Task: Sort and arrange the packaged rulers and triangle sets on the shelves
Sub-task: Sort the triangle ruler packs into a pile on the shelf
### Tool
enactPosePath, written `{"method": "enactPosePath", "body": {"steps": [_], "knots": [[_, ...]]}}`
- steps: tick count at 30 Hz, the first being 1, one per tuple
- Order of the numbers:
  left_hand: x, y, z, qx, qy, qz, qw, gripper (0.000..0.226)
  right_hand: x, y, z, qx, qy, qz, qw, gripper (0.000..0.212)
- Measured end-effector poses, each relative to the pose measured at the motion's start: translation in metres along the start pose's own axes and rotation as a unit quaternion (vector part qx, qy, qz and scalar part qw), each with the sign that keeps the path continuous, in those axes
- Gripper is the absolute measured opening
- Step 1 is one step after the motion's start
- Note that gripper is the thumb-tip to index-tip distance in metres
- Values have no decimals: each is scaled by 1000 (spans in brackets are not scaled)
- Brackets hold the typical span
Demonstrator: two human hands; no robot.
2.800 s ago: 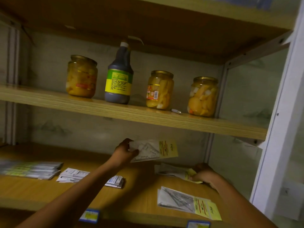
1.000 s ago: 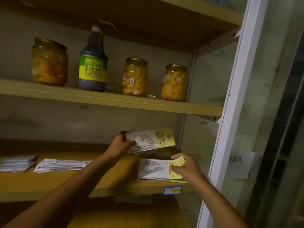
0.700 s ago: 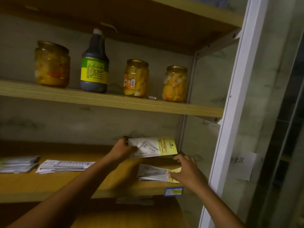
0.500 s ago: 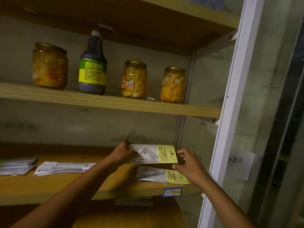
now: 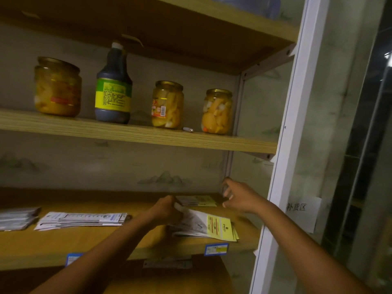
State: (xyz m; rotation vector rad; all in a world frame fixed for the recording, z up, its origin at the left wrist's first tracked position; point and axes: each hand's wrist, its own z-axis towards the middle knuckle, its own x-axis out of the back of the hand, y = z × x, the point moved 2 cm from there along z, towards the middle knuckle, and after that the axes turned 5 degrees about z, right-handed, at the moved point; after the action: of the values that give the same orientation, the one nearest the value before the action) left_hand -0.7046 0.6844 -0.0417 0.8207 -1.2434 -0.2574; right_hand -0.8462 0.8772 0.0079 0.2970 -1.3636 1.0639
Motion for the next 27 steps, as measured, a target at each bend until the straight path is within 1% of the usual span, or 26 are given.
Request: {"method": "enactPosePath", "body": {"steps": [3, 7, 10, 16, 18, 20, 23, 25, 27], "knots": [[-4, -1, 3, 4, -3, 68, 998, 39, -1, -3, 5, 7, -23, -8, 1000, 65], [-4, -7, 9, 9, 1, 119, 993, 44, -3, -4, 10, 9, -30, -8, 999, 64], [-6, -8, 13, 10, -11, 160, 987, 47, -4, -3, 14, 10, -33, -15, 999, 62], [-3, -7, 19, 26, -28, 220, 975, 57, -7, 0, 22, 9, -40, -18, 999, 64], [3, -7, 27, 19, -38, 194, 980, 53, -8, 2, 25, 8, -47, -17, 999, 66], [10, -8, 38, 1, -29, 149, 988, 46, -9, 4, 28, 7, -55, -16, 998, 66], [20, -10, 67, -9, 15, 181, 983, 40, -9, 8, 33, 7, -59, -18, 998, 65], [23, -11, 86, -1, 17, 214, 977, 45, -10, 11, 37, 5, -58, -17, 998, 62], [23, -16, 107, 6, 2, 226, 974, 50, -11, 16, 39, 4, -55, -16, 998, 60]]}}
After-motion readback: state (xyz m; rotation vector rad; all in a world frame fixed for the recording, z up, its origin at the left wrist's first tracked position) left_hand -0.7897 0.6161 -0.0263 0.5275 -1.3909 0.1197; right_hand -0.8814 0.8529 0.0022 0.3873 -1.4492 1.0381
